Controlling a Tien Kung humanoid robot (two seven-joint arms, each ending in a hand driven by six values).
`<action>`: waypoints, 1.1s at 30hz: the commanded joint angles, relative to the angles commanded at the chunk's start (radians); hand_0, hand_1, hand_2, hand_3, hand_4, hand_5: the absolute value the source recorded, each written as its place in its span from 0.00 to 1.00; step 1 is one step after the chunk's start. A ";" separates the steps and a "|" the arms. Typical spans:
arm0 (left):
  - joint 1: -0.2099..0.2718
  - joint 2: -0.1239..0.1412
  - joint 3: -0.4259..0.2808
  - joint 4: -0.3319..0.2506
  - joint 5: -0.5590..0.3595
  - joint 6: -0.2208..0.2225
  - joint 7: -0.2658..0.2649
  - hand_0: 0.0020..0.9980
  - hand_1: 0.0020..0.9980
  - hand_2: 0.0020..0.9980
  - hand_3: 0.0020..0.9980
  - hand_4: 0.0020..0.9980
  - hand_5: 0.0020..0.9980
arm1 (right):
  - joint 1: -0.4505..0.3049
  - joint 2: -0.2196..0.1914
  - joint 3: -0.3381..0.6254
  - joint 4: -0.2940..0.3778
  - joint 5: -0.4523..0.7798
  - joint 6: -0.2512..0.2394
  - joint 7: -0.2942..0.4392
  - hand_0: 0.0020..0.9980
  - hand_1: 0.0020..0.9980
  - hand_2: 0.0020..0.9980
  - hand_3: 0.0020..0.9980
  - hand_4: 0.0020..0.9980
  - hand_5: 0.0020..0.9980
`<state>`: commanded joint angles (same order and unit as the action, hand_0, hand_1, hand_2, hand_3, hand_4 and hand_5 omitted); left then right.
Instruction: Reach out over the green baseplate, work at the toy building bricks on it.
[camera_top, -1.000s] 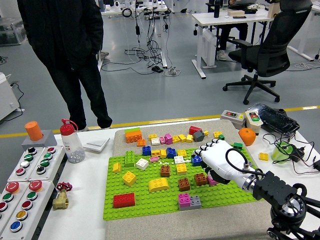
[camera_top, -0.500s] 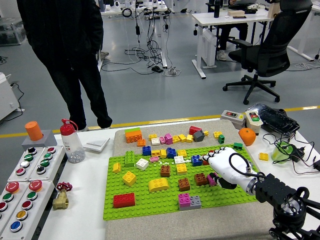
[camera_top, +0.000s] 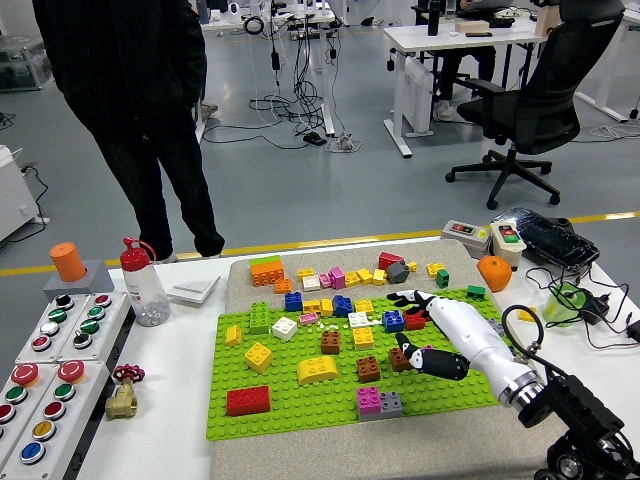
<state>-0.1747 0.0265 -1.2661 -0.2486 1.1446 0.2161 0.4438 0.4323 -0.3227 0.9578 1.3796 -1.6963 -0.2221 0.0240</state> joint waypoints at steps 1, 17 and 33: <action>0.001 0.000 -0.001 0.000 0.003 -0.001 0.001 0.64 0.60 0.62 0.47 0.35 0.99 | -0.019 0.002 0.029 0.008 0.035 0.022 -0.014 0.71 0.75 0.79 0.78 0.52 0.33; 0.005 -0.003 -0.002 0.002 0.003 -0.005 0.000 0.64 0.60 0.62 0.47 0.35 0.99 | -0.169 0.024 0.407 0.012 0.636 0.189 -0.050 0.78 0.76 0.79 0.77 0.52 0.35; 0.004 -0.004 0.017 0.005 -0.032 0.001 -0.012 0.64 0.60 0.62 0.48 0.35 0.99 | -0.171 0.028 0.425 0.008 1.165 0.195 -0.034 0.81 0.77 0.79 0.77 0.52 0.39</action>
<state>-0.1706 0.0228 -1.2494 -0.2436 1.1126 0.2172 0.4318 0.2610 -0.2949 1.3830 1.3878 -0.5316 -0.0269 -0.0098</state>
